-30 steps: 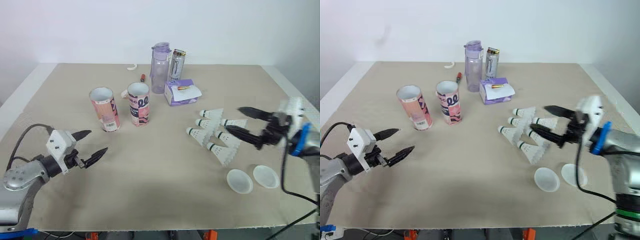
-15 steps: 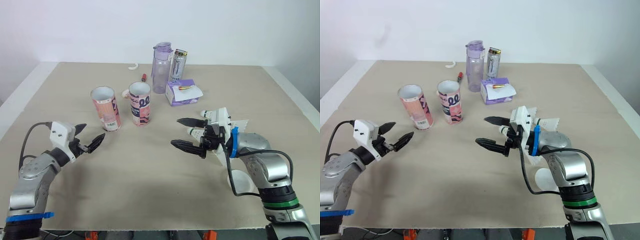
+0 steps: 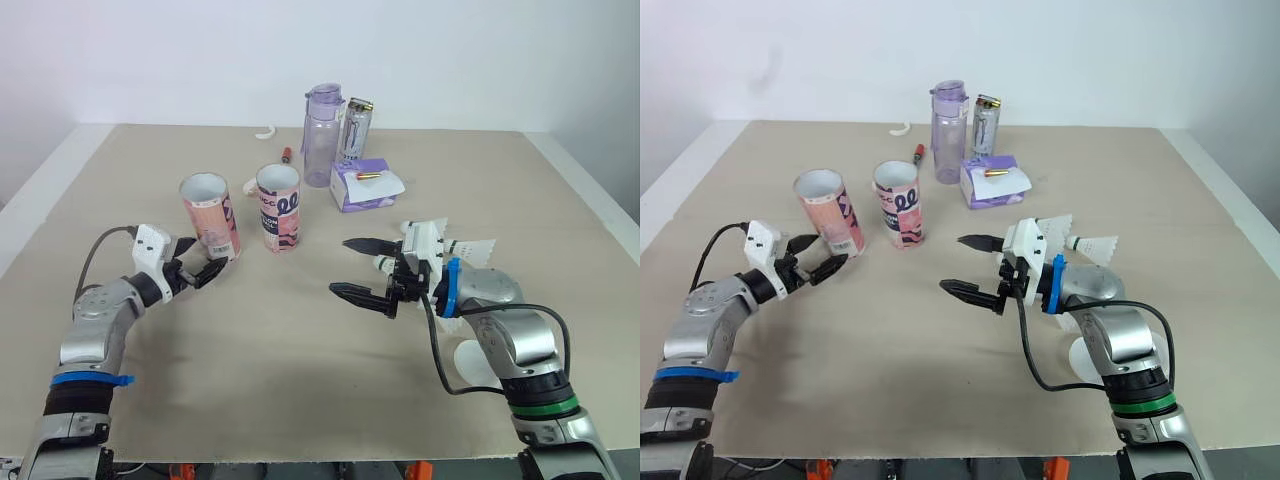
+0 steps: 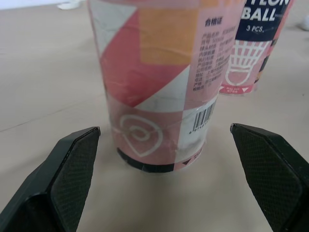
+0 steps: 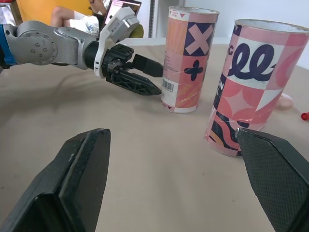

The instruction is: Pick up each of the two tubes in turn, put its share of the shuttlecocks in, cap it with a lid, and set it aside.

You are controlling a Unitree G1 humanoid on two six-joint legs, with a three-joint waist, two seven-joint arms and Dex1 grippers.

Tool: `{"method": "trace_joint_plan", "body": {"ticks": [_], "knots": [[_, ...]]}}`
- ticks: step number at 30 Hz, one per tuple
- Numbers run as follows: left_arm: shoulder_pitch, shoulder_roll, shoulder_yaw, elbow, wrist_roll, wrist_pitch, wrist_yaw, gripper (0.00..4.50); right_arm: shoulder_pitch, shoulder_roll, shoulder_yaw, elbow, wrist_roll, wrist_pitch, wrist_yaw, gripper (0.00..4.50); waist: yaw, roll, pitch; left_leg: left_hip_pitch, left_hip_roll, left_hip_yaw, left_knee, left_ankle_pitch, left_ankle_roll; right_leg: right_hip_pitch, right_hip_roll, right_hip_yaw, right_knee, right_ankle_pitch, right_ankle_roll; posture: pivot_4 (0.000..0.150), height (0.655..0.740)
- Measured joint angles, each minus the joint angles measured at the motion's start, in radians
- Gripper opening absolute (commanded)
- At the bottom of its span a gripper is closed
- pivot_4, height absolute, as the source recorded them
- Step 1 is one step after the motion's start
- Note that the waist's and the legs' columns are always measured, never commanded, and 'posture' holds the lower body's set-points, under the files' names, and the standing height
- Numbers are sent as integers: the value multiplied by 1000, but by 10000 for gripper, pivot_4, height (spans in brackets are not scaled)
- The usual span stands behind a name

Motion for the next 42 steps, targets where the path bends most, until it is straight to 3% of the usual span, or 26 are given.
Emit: {"method": "trace_joint_plan", "body": {"ticks": [17, 42], "knots": [[-302, -55, -69, 482, 94, -205, -129, 45000, 22, -37, -20, -77, -8, 45, -58, 44549, 0, -1, 0, -1, 0, 0, 0, 0, 0, 0, 0, 0, 0, 0, 0, 1500, 7400], [-415, -61, -66, 721, 116, -398, -280, 45000, 63, -53, -46, -157, 27, 86, -81, 44549, 0, -1, 1, -3, -1, -2, 0, 0, 0, -1, 0, -1, 0, 0, 1, 1500, 7400]]}}
